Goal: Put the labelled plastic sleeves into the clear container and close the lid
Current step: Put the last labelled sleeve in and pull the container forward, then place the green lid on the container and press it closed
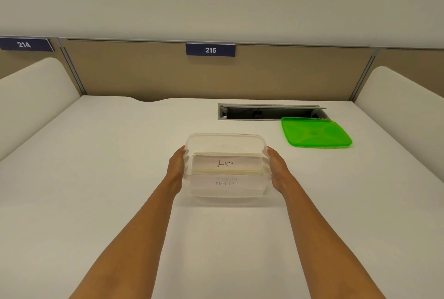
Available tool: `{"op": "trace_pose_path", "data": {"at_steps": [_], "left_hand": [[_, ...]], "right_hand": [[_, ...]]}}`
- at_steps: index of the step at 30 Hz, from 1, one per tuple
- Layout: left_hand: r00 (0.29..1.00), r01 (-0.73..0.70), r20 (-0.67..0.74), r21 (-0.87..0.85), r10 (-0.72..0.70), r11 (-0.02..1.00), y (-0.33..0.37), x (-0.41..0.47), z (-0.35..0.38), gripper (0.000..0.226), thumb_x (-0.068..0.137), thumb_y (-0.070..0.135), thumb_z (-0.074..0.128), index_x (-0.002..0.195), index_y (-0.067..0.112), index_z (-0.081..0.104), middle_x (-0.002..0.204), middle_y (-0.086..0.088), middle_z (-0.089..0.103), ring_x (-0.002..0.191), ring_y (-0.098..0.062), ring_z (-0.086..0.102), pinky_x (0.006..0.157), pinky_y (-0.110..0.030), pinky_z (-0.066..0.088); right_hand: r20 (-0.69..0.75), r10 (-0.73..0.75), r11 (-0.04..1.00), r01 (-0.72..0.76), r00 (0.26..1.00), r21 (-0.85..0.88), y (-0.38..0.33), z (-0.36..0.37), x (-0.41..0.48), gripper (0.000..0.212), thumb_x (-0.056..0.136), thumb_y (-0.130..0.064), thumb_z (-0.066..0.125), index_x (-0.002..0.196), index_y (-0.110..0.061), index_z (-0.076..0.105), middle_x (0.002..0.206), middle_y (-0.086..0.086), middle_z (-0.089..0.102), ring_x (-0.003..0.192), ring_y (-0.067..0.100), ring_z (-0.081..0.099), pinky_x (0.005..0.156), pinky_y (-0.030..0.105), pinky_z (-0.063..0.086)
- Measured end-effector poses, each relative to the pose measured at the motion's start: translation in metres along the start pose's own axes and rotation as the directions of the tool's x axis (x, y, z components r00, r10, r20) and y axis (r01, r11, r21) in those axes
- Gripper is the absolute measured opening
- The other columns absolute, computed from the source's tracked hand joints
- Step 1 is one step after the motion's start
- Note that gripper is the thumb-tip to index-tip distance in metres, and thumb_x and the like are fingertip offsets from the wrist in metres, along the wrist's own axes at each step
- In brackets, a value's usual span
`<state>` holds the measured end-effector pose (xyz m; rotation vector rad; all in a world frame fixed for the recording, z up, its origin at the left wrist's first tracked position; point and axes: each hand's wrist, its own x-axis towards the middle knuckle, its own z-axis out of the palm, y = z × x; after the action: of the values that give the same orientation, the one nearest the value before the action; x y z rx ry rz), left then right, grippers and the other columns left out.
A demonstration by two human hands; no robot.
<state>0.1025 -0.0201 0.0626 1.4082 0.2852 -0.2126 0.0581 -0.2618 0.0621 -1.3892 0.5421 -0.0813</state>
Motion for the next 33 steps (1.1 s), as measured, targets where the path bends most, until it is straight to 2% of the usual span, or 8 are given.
{"op": "trace_pose_path", "data": {"at_steps": [8,12,14,18,20,23,30,33], "left_hand": [[1.0,-0.01,0.014,0.077,0.009,0.997,-0.001,-0.01,-0.005,0.04,0.1,0.025,0.034,0.136,0.014,0.047,0.135,-0.002,0.051,0.124,-0.02,0.047,0.1,-0.034,0.037],[1.0,-0.025,0.015,0.134,0.023,0.991,-0.003,-0.015,-0.005,0.029,0.098,0.023,0.033,0.079,0.026,0.054,0.083,0.01,0.053,0.095,-0.018,0.045,0.085,-0.032,0.037],[0.999,-0.02,-0.023,0.165,0.024,0.986,-0.002,-0.019,-0.005,0.027,0.096,0.02,0.031,0.073,0.021,0.046,0.074,0.01,0.044,0.088,-0.018,0.04,0.079,-0.031,0.035],[0.978,0.008,-0.203,0.232,0.041,0.973,0.007,-0.029,0.002,0.028,0.093,0.018,0.027,0.068,0.014,0.041,0.076,-0.003,0.045,0.065,-0.017,0.039,0.061,-0.026,0.033],[0.946,-0.021,-0.305,0.285,0.112,0.958,0.013,-0.032,0.01,0.036,0.096,0.02,0.026,0.099,0.009,0.061,0.107,-0.015,0.061,0.092,-0.029,0.059,0.08,-0.036,0.049],[0.909,-0.141,-0.335,0.315,0.248,0.939,0.025,-0.036,0.028,0.04,0.099,0.021,0.029,0.134,0.014,0.049,0.137,-0.011,0.053,0.124,-0.03,0.051,0.102,-0.038,0.042],[0.893,-0.348,-0.172,0.325,0.417,0.879,0.053,-0.033,0.114,0.04,0.099,0.018,0.029,0.13,0.014,0.054,0.134,-0.006,0.056,0.122,-0.022,0.05,0.097,-0.027,0.038],[0.898,-0.373,-0.117,0.307,0.424,0.876,0.057,-0.027,0.162,0.039,0.099,0.021,0.03,0.126,0.014,0.057,0.128,-0.008,0.059,0.103,-0.018,0.051,0.087,-0.026,0.037]], "right_hand": [[-0.027,-0.001,0.999,-0.001,1.0,-0.048,0.004,-0.005,-0.015,0.04,0.102,-0.026,0.028,0.135,-0.011,0.046,0.141,0.01,0.049,0.128,0.026,0.046,0.091,0.032,0.037],[-0.024,-0.005,0.997,0.003,1.0,-0.075,0.006,-0.008,-0.025,0.04,0.099,-0.02,0.031,0.127,0.001,0.051,0.131,0.019,0.055,0.113,0.029,0.056,0.086,0.035,0.046],[-0.012,-0.01,0.998,0.01,1.0,-0.067,0.008,-0.011,-0.03,0.042,0.098,-0.019,0.032,0.128,0.004,0.049,0.113,0.016,0.059,0.092,0.02,0.055,0.081,0.031,0.047],[-0.038,-0.014,1.0,0.014,0.999,-0.001,0.008,-0.017,-0.032,0.041,0.101,-0.023,0.03,0.138,-0.009,0.042,0.137,0.007,0.05,0.114,0.023,0.051,0.101,0.037,0.04],[-0.061,-0.036,0.999,0.036,0.997,-0.007,0.005,-0.022,-0.032,0.04,0.101,-0.023,0.031,0.139,-0.011,0.041,0.141,0.007,0.047,0.125,0.027,0.048,0.102,0.036,0.039],[-0.11,-0.085,0.996,0.083,0.99,-0.022,-0.002,-0.036,-0.025,0.038,0.101,-0.022,0.033,0.136,-0.012,0.045,0.141,0.009,0.049,0.129,0.029,0.046,0.102,0.035,0.038],[-0.215,-0.202,0.976,0.178,0.955,-0.127,-0.036,-0.09,0.009,0.035,0.101,-0.019,0.033,0.131,-0.01,0.048,0.139,0.011,0.049,0.128,0.029,0.046,0.108,0.038,0.037],[-0.236,-0.247,0.958,0.2,0.94,-0.207,-0.051,-0.12,0.029,0.035,0.1,-0.017,0.036,0.131,-0.01,0.05,0.14,0.011,0.049,0.13,0.028,0.045,0.111,0.039,0.036]]}}
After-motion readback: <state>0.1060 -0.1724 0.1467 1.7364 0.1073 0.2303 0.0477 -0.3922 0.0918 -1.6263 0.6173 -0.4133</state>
